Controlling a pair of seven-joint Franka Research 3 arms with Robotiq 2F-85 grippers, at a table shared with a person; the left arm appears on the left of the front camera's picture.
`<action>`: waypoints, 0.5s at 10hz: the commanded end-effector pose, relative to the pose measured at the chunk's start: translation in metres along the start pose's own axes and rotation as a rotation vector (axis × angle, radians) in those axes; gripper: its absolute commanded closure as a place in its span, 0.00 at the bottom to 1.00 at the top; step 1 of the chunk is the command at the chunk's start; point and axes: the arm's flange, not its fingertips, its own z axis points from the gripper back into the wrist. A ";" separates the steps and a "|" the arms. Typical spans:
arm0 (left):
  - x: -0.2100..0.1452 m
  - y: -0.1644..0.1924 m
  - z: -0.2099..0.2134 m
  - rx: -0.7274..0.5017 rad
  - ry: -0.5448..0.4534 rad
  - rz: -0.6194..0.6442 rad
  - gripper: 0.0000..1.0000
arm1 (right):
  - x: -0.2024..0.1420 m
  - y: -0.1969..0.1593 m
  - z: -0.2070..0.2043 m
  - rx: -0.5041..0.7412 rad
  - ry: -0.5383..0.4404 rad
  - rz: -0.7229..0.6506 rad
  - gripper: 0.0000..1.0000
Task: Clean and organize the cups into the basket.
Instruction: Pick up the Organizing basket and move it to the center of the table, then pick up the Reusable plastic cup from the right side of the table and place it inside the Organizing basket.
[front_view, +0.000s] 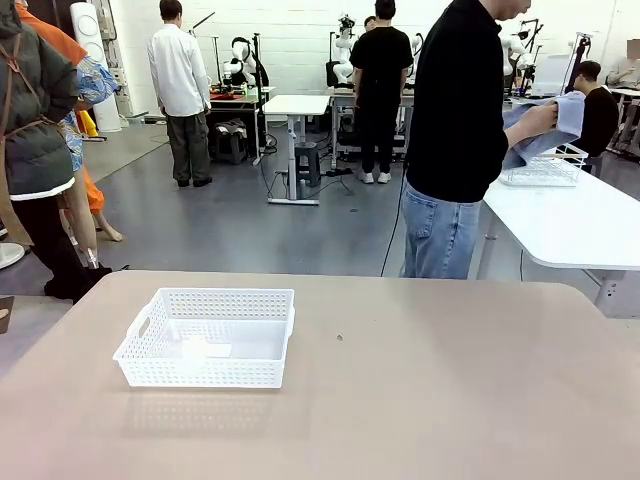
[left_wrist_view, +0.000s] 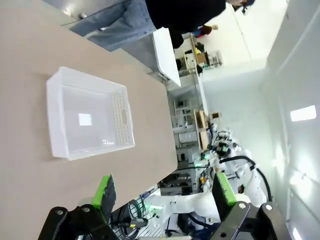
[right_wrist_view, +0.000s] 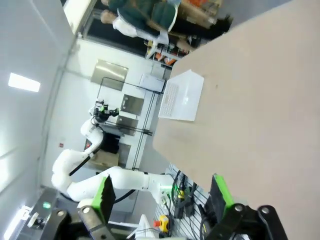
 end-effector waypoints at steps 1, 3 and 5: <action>0.009 0.026 0.020 -0.059 -0.030 0.058 0.00 | -0.005 -0.022 0.037 0.082 -0.083 0.008 0.00; 0.008 0.045 0.041 -0.069 -0.068 0.108 0.00 | -0.019 -0.033 0.064 0.113 -0.164 -0.001 0.00; 0.003 0.043 0.060 -0.091 -0.129 0.107 0.00 | -0.033 -0.024 0.089 0.127 -0.285 0.045 0.00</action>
